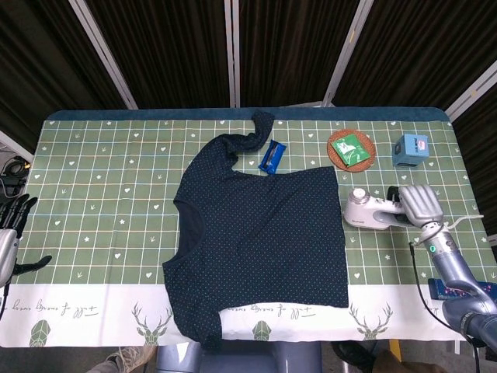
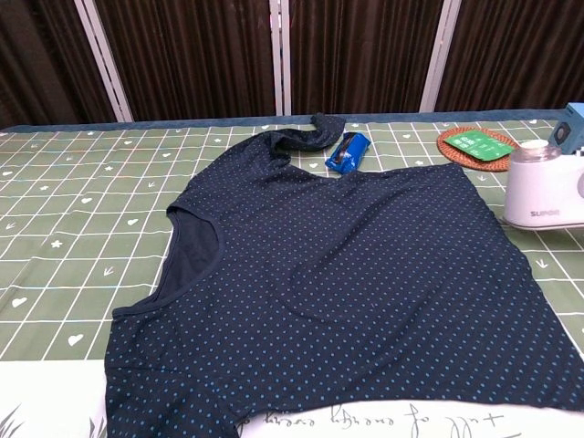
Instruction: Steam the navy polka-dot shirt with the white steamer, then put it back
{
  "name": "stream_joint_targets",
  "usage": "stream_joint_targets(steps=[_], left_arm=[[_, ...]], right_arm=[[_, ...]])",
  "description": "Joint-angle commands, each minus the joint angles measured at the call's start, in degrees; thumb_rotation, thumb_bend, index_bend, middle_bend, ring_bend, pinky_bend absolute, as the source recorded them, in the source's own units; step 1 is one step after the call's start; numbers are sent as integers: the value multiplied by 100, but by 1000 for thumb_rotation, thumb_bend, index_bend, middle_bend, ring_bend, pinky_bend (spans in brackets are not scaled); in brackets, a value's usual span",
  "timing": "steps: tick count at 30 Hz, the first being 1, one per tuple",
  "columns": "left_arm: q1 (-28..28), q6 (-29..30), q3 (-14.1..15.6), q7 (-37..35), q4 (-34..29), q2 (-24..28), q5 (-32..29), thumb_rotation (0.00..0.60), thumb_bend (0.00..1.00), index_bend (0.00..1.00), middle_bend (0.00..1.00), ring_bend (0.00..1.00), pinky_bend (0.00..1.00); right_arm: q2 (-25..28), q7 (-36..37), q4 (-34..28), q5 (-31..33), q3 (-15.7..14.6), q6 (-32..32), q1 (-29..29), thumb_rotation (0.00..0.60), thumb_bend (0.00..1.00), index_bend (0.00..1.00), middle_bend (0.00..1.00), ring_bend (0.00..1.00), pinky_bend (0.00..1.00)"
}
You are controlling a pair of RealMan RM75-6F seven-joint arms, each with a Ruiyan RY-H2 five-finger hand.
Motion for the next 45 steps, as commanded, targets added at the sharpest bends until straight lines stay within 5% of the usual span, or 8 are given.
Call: stream_joint_targets(steps=[1, 9, 15, 30, 45], left_arm=[[-10, -19, -8, -30, 7, 5, -12, 600, 0, 0, 0, 0, 0], [-47, -111, -36, -134, 66, 23, -92, 600, 0, 0, 0, 0, 0], [-48, -141, -58, -203, 123, 37, -170, 600, 0, 0, 0, 0, 0], [-92, -244, -93, -205, 227, 1, -335, 600, 0, 0, 0, 0, 0], [-103, -235, -65, -137, 197, -22, -290, 600, 0, 0, 0, 0, 0]], right_arm=[[350, -186, -682, -198, 139, 243, 212, 600, 845, 785, 697, 667, 868], [392, -854, -1558, -150, 461, 117, 718, 600, 853, 784, 699, 673, 888], [-102, -1123, -1730, -250, 577, 50, 1158, 600, 854, 781, 697, 674, 889], [-1361, -1158, -548, -650, 94, 67, 1523, 600, 853, 771, 693, 674, 888], [-1732, -564, 515, -1003, -369, 785, 1163, 600, 807, 755, 694, 679, 899]])
